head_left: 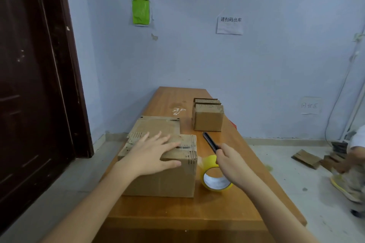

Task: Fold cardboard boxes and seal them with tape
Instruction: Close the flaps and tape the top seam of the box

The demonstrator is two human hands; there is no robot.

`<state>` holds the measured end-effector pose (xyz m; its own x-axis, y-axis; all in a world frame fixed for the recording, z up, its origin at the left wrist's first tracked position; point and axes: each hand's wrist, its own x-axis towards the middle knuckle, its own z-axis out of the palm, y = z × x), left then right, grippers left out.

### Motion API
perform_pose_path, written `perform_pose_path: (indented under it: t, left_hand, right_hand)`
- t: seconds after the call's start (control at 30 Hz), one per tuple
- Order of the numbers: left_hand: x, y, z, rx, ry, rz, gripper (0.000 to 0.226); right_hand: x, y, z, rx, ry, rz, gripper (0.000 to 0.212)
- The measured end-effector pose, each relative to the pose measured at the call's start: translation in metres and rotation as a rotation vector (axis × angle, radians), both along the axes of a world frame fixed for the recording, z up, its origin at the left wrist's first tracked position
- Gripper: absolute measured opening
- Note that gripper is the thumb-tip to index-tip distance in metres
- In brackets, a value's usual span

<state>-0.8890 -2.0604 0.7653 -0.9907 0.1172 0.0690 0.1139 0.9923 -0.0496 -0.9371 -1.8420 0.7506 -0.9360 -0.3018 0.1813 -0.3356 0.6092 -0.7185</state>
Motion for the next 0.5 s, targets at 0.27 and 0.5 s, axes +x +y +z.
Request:
perform_pose_path:
  t: [0.27, 0.5]
  left_hand:
    - [0.017, -0.045, -0.011, 0.028, 0.076, 0.069, 0.111]
    - [0.026, -0.064, -0.015, 0.163, -0.011, 0.106, 0.101]
  right_hand:
    - [-0.009, -0.016, -0.019, -0.006, -0.155, -0.014, 0.035]
    - [-0.007, -0.018, -0.021, -0.045, -0.191, -0.038, 0.036]
